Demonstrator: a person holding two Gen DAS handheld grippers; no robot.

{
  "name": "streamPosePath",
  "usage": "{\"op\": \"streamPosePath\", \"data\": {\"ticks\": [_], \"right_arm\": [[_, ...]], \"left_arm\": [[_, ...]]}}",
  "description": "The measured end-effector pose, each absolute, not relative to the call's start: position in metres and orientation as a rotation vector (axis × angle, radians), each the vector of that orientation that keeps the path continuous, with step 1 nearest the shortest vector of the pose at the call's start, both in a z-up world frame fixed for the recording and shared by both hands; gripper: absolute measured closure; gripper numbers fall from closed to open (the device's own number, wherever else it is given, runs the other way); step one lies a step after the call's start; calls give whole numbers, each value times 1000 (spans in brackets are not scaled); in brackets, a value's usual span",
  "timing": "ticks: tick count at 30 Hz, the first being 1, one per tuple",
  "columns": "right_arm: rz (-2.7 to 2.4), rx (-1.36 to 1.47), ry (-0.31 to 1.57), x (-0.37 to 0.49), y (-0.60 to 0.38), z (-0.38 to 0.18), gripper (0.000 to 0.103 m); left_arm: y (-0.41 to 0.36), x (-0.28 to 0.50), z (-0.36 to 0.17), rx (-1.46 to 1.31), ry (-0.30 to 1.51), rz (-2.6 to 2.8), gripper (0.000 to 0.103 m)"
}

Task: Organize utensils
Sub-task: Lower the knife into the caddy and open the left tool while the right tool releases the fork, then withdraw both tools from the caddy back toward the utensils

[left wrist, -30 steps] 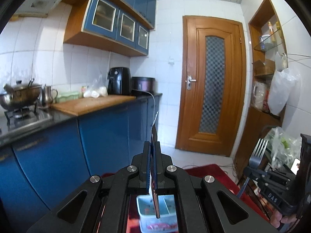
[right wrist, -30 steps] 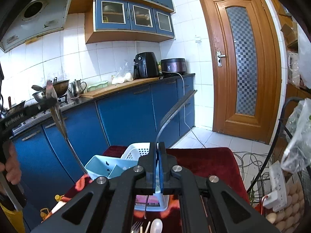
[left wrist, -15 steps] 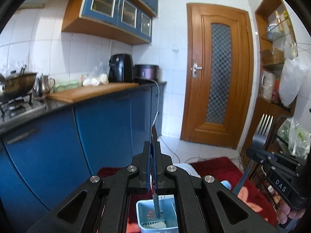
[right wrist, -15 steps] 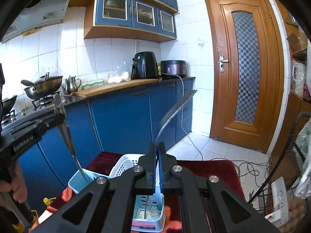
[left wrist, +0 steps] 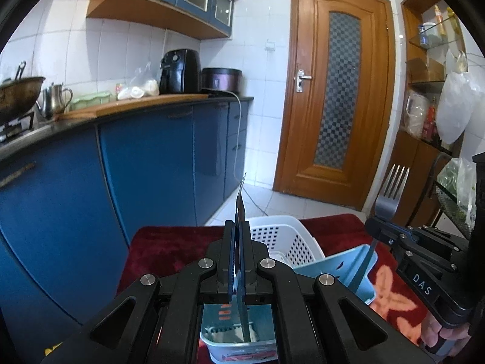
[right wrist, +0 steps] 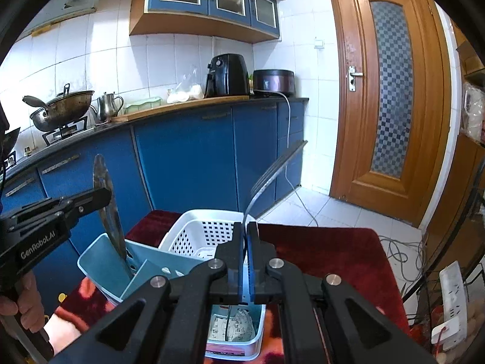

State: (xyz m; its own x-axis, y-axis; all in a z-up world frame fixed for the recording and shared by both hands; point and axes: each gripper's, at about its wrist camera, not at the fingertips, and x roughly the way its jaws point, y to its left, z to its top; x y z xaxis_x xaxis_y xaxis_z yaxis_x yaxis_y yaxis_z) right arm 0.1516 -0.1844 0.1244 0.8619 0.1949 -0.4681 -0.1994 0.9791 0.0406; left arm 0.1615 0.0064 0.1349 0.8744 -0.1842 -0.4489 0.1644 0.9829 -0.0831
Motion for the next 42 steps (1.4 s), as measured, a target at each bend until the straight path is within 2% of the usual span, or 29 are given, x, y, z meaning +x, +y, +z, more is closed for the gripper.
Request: {"op": "streamPosePath", "data": {"ticks": [19,25,30,34,42], "right_arm": [[236,30,533,156,-191,114,96],[251,41,518,151,-190,121,90],[262,56,491,143,-190,132,84],[267,52,462,134,-190,142,74],[275,70,430,115,-192,156,70]], "left_arm": [[-1,156,124,-27,505,-188,99],[1,156,129,-42,515,-201,91],[-1,150,137,-30,498,-196,72],[-3,142,144,-25,477,-199,68],[-3,124,154,-18,465,-212,67]]}}
